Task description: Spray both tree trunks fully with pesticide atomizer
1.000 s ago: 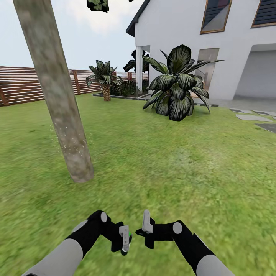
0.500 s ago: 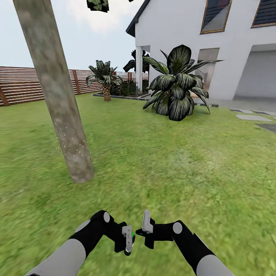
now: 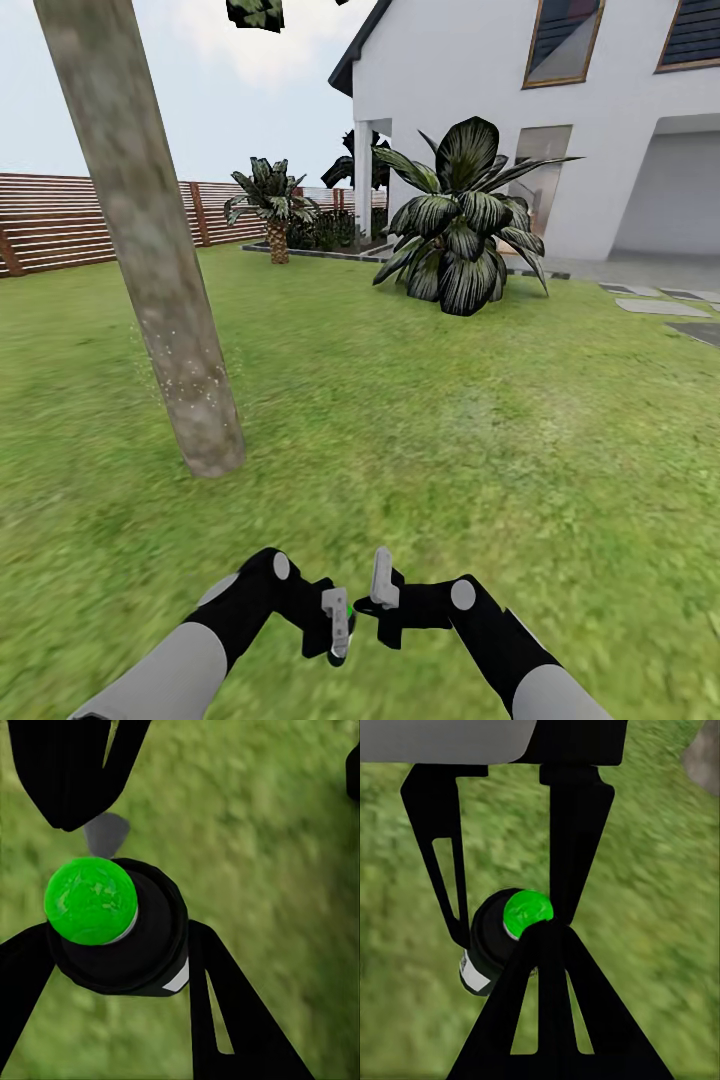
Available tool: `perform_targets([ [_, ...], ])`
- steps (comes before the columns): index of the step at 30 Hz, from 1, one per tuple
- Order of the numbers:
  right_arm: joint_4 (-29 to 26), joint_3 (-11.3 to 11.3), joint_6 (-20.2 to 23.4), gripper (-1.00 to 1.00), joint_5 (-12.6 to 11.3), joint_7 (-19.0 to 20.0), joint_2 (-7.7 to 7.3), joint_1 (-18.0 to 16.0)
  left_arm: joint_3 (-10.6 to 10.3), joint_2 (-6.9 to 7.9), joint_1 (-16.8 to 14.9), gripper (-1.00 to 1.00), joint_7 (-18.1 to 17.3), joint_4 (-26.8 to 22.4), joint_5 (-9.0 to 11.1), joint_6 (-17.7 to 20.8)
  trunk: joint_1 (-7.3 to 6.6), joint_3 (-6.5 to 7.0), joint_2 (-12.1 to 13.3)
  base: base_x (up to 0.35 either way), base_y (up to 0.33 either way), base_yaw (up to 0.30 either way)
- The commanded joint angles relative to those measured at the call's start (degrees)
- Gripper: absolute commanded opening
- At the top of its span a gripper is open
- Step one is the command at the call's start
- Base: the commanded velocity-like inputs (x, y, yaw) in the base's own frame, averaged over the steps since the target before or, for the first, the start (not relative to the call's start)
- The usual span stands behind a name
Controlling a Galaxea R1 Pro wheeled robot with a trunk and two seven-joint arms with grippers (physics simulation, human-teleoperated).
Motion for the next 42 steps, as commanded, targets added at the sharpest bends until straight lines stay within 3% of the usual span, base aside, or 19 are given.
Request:
perform_targets([
  [1, -0.1, -0.1, -0.3, -1.0, 0.5, 0.0, 0.01, 0.0, 0.0, -0.03, 0.0, -1.0, -0.2, -0.1, -0.2, 0.0, -0.01, -0.05, 0.0, 0.0, 0.0, 0.0],
  [9, 0.0, -0.1, -0.3, -1.0, 0.5, 0.0, 0.01, 0.0, 0.0, -0.07, 0.0, -1.0, -0.2, -0.1, -0.2, 0.0, -0.01, -0.05, 0.0, 0.0, 0.0, 0.0],
  [14, 0.0, -0.1, -0.3, -1.0, 0.5, 0.1, 0.01, -0.1, 0.1, 1.1, 0.0, -1.0, -0.1, 0.7, -0.8, 0.0, -0.01, -0.05, 0.0, 0.0, 0.0, 0.0],
  [21, 0.2, -0.1, -0.4, -1.0, 0.5, 0.1, -0.09, 0.0, 0.6, 9.59, 0.0, -1.0, 0.2, 1.0, -0.2, -0.7, -0.01, -0.05, 0.0, 0.0, 0.0, 0.0],
  [24, 0.4, -0.1, -0.5, -1.0, 0.5, 0.1, -0.26, 0.0, 1.9, 16.25, 0.1, -1.0, 0.5, 3.9, 1.0, -0.8, -0.01, -0.05, 0.0, 0.0, 0.0, 0.0],
  [25, 0.4, -0.1, -0.5, 1.0, 0.5, 0.1, -0.36, 0.0, 2.6, 17.76, 0.1, -1.0, 0.6, 5.4, 1.6, -0.8, -0.01, -0.05, 0.0, 0.0, 0.0, 0.0],
  [28, 0.5, -0.3, -0.6, 1.0, 0.5, 0.1, -0.6, 0.0, 5.8, 21.31, 0.2, -1.0, 1.8, 8.9, 3.1, -1.1, -0.01, -0.05, 0.0, 0.0, 0.0, 0.0],
  [30, 0.6, -0.4, -0.5, 1.0, 0.5, 0.0, -0.82, 0.0, 9.0, 22.14, 0.2, -1.0, 5.5, 11.6, 5.1, -1.8, -0.01, -0.05, 0.0, 0.0, 0.0, 0.0],
  [32, 2.3, -0.4, -0.6, 1.0, 0.4, -0.4, -3.12, 0.1, 11.0, 22.29, 0.2, -1.0, 12.3, 16.0, 7.4, -2.2, -0.01, -0.05, 0.0, 0.0, 0.0, 0.0],
  [34, 6.5, -0.5, -0.7, 1.0, 0.3, -4.3, -5.32, 0.1, 11.6, 21.77, 0.6, -1.0, 20.2, 21.4, 11.8, -2.6, -0.01, -0.05, 0.0, 0.0, 0.0, 0.0],
  [36, 12.6, -0.5, -0.7, 1.0, 0.2, -13.8, -6.17, 0.2, 11.8, 20.72, 2.0, -1.0, 26.3, 24.9, 17.7, -4.2, -0.01, -0.05, 0.0, 0.0, 0.0, 0.0],
  [38, 21.5, -0.4, -0.7, 1.0, 0.1, -28.0, -6.38, 0.2, 11.8, 19.91, 4.4, -1.0, 32.1, 26.1, 24.5, -7.5, -0.01, -0.05, 0.0, 0.0, 0.0, 0.0],
  [40, 31.4, -0.4, -1.3, 1.0, -0.2, -45.9, -6.12, 0.3, 11.8, 19.22, 7.2, -1.0, 39.7, 26.7, 34.4, -11.9, -0.01, -0.05, 0.0, 0.0, 0.0, 0.0],
  [41, 32.7, -0.4, -2.0, 1.0, -0.2, -49.9, -6.07, 0.4, 11.8, 19.05, 8.2, -1.0, 42.1, 26.8, 37.4, -13.0, -0.01, -0.05, 0.0, 0.0, 0.0, 0.0],
  [42, 33.9, -0.5, -3.9, 1.0, -0.9, -54.2, -6.02, 0.9, 11.8, 18.9, 9.6, -1.0, 45.7, 26.8, 41.8, -14.8, -0.01, -0.05, 0.0, 0.0, 0.0, 0.0],
])
